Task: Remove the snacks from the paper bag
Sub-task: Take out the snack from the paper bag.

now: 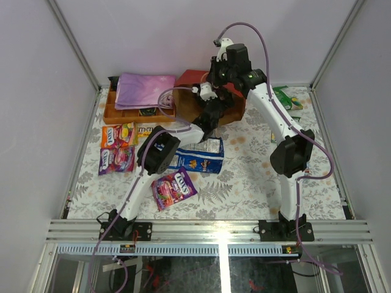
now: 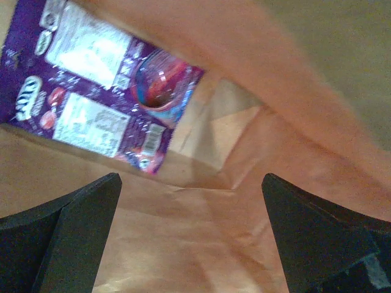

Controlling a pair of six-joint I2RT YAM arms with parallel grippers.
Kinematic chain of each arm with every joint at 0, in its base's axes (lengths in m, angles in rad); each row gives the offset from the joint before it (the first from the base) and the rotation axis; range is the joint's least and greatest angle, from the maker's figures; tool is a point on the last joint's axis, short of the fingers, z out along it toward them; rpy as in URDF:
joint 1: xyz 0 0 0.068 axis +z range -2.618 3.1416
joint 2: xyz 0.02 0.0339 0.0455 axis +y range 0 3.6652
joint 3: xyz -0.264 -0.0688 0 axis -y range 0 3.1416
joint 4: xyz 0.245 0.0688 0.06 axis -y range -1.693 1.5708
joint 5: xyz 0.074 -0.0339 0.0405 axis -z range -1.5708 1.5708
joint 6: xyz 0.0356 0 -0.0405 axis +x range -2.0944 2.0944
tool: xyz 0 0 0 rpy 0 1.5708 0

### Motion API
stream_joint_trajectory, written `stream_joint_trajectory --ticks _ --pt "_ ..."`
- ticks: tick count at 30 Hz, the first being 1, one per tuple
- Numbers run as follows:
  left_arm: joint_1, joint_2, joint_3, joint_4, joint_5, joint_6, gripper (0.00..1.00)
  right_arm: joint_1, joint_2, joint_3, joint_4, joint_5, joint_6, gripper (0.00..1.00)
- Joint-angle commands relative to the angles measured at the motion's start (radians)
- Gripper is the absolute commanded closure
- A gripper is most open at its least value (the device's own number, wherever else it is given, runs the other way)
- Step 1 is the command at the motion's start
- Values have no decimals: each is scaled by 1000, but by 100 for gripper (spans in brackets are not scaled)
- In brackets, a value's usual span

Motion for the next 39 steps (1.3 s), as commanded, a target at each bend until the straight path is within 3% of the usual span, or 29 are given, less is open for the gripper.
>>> stream_joint_trajectory --ticks 1,7,11,23,27,39 --pt "22 20 -13 -51 -45 -42 0 -2 -55 -1 14 -21 23 100" --pt "21 -5 -122 -11 -2 -221 1 -9 -52 -2 26 -25 61 100" --pt "21 1 -98 -58 29 -391 0 -13 -53 -1 27 -27 70 100" --pt "87 176 130 -161 117 -969 0 -24 -74 -30 40 -38 88 100" --pt "92 236 226 -287 106 -1121 0 -25 -81 -43 41 -41 90 100" --pt "126 366 473 -486 73 -1315 0 -29 -106 -81 64 -54 99 100"
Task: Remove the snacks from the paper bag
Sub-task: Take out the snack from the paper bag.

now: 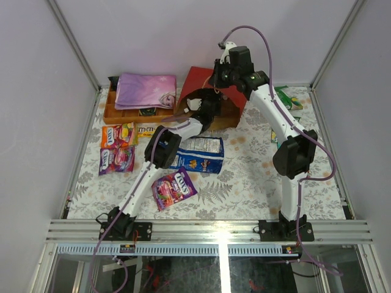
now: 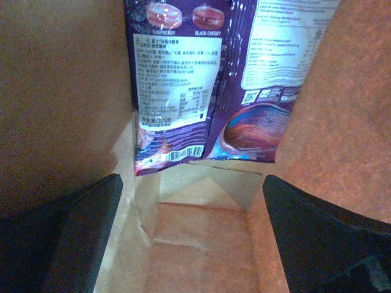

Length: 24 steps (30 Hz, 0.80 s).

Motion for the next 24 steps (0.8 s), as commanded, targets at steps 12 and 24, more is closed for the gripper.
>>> stream_joint_trajectory --ticks 12,24 --pt "42 222 354 -127 -100 -93 0 -8 -69 -8 70 -54 41 100" --pt "100 250 383 -65 -74 39 2 48 -79 -56 106 -132 82 100"
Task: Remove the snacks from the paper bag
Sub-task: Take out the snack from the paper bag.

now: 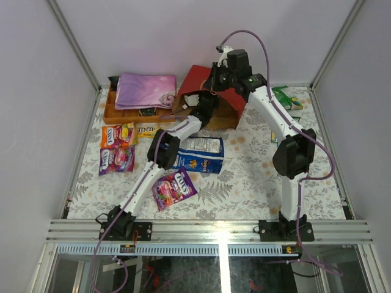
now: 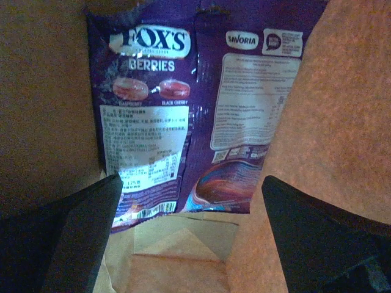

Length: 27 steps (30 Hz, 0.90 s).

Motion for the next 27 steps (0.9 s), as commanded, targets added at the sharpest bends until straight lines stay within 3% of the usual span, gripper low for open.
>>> stream_joint_trajectory --ticks 1,6,17,18,21,23,27 --pt "72 41 5 39 15 93 3 52 -87 -20 58 -43 15 100" --pt "109 16 -52 101 64 185 19 76 -136 -79 94 -53 32 100" --pt "147 43 7 115 101 284 53 79 -171 -88 90 -82 48 100" --pt "148 44 12 123 105 294 60 82 -172 -87 90 -85 48 100" --pt "152 38 11 132 102 313 95 85 -177 -88 91 -99 51 100" --pt "155 26 -5 155 105 336 100 87 -180 -92 92 -108 54 100" --pt "154 -41 -118 277 135 380 100 87 -186 -95 93 -97 48 100"
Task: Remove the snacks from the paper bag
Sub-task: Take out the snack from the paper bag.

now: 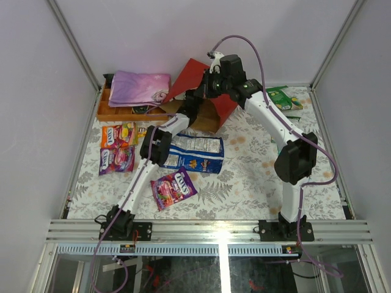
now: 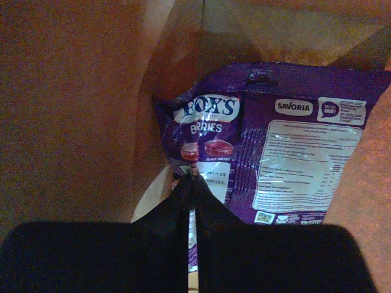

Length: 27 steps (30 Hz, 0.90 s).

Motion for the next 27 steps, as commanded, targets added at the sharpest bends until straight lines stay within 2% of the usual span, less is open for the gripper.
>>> stream_joint_trajectory --ticks 1,15,21,27 --pt "27 -73 -107 189 43 91 100 12 -109 11 61 -38 7 100" --pt "-77 -492 -691 590 94 245 100 -30 -4 140 15 101 -27 100" --pt "-94 -651 -945 709 78 226 100 -96 21 121 30 114 -13 100" --pt "-106 -760 -1056 739 90 223 100 -146 51 123 42 126 -6 100"
